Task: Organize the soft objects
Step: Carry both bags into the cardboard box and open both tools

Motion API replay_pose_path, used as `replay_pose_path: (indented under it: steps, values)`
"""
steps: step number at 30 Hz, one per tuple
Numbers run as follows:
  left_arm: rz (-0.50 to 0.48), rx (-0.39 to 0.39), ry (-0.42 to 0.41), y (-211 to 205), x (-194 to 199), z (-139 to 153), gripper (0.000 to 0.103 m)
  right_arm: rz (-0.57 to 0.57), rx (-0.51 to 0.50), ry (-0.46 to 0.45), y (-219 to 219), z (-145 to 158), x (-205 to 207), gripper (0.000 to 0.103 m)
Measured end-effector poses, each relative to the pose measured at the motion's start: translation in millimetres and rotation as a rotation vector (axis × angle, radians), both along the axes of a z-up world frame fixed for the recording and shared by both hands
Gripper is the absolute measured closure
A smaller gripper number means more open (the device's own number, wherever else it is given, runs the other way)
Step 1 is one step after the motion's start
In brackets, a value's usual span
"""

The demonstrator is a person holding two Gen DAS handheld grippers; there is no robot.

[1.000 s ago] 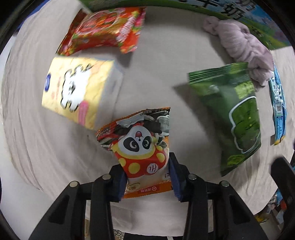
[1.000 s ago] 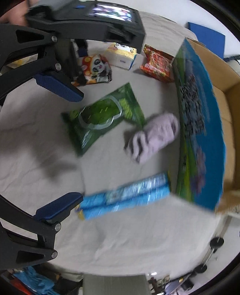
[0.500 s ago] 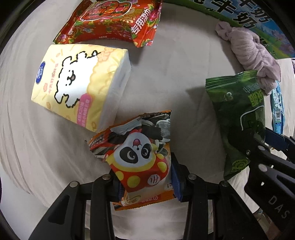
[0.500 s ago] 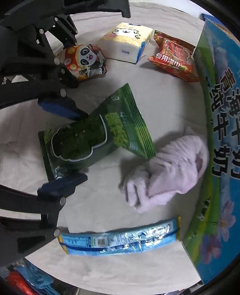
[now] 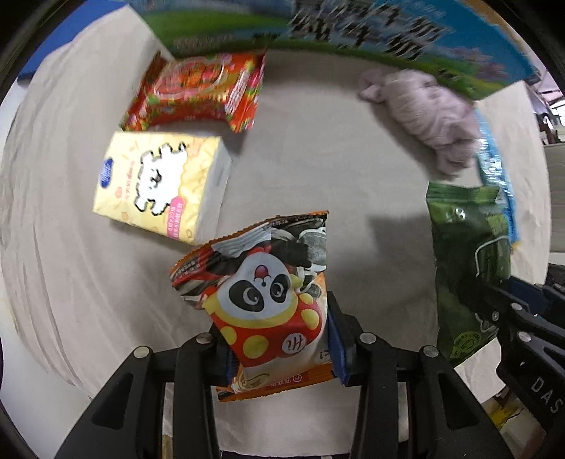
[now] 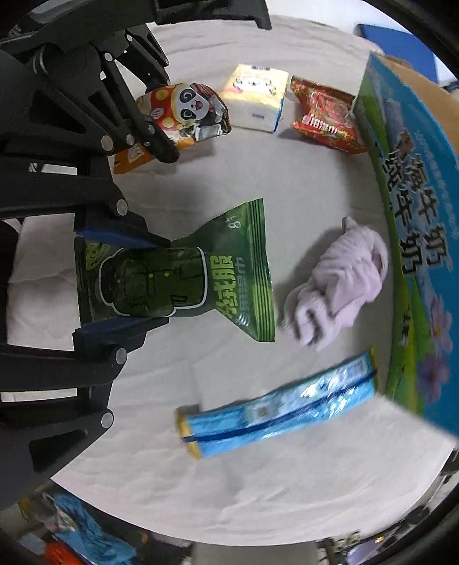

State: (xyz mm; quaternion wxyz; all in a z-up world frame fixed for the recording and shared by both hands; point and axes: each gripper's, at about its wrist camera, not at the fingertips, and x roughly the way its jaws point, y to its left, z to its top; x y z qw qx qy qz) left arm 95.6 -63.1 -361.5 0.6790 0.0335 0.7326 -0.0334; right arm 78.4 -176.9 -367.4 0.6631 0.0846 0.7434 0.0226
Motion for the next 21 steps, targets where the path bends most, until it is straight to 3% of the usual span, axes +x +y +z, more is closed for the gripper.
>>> replay_pose_path:
  steps: [8,13,17,21]
  values:
    - [-0.035,-0.088,-0.135,-4,0,87,0.066,-0.104,0.105,-0.097,-43,84,-13,0.067]
    - [-0.049,-0.171,-0.221,-12,40,158,0.066,-0.139,0.134,-0.205,-44,136,9,0.067]
    - [-0.072,-0.204,-0.280,-12,75,190,0.066,-0.147,0.136,-0.272,-49,170,41,0.067]
    - [-0.090,-0.222,-0.298,-16,125,195,0.066,-0.151,0.115,-0.312,-55,186,82,0.067]
